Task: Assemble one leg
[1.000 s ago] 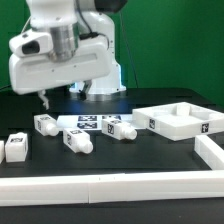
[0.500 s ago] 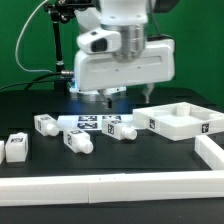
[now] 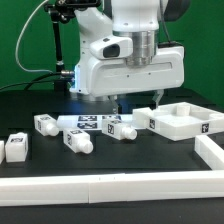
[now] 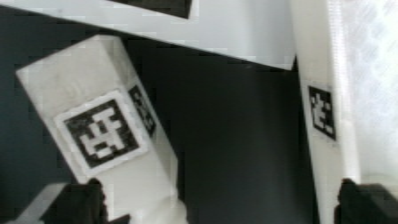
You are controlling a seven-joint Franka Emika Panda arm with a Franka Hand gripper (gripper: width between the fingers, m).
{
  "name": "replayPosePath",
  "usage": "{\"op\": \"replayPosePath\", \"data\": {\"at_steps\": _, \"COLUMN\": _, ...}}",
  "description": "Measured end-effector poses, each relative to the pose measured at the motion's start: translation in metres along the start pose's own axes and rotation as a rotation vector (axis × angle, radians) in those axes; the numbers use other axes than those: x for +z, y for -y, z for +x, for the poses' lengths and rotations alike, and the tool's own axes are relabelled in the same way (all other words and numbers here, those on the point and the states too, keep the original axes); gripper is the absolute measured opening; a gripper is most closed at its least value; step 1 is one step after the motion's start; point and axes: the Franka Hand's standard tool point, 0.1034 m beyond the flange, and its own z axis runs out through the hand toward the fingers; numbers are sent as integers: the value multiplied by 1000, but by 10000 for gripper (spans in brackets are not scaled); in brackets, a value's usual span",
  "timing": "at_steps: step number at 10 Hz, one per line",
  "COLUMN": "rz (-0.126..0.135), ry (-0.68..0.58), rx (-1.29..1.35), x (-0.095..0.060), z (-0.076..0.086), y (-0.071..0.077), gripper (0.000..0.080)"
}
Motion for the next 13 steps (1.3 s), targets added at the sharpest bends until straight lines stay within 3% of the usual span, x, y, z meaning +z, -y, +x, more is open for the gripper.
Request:
{"op": "replayPosePath", "data": {"at_steps": 2, "rz": -10, "ry": -12, "rx": -69, "x": 5, "z": -1, "y": 33, "gripper": 649}}
{"op": "replayPosePath", "data": {"at_steps": 5, "rz": -10, "ry": -20, "rx": -105, "x": 33, "z": -5, "y": 32, "gripper": 649}}
{"op": "replayPosePath", "data": {"at_steps": 8, "rz": -9, "ry": -17, "rx": -104, "x": 40, "z": 2, "y": 32, "gripper": 649}}
{"op": "replayPosePath", "data": {"at_steps": 9, "rz": -9, "ry": -16, "rx": -104, "x": 41, "z": 2, "y": 32, "gripper": 561}}
{"op": "replayPosePath", "data": {"at_steps": 11, "rz": -9, "ry": -16, "rx": -104, "x": 41, "z": 2, "y": 32, "gripper": 284}}
{"op": "replayPosePath", "data": {"at_steps": 12, "rz": -9, "ry": -16, "rx": -104, "x": 41, "z": 2, "y": 32, "gripper": 284}}
{"op": "replayPosePath", "data": {"at_steps": 13, "rz": -9, "ry": -16, "rx": -104, "x": 41, "z": 2, "y": 32, "gripper": 102}}
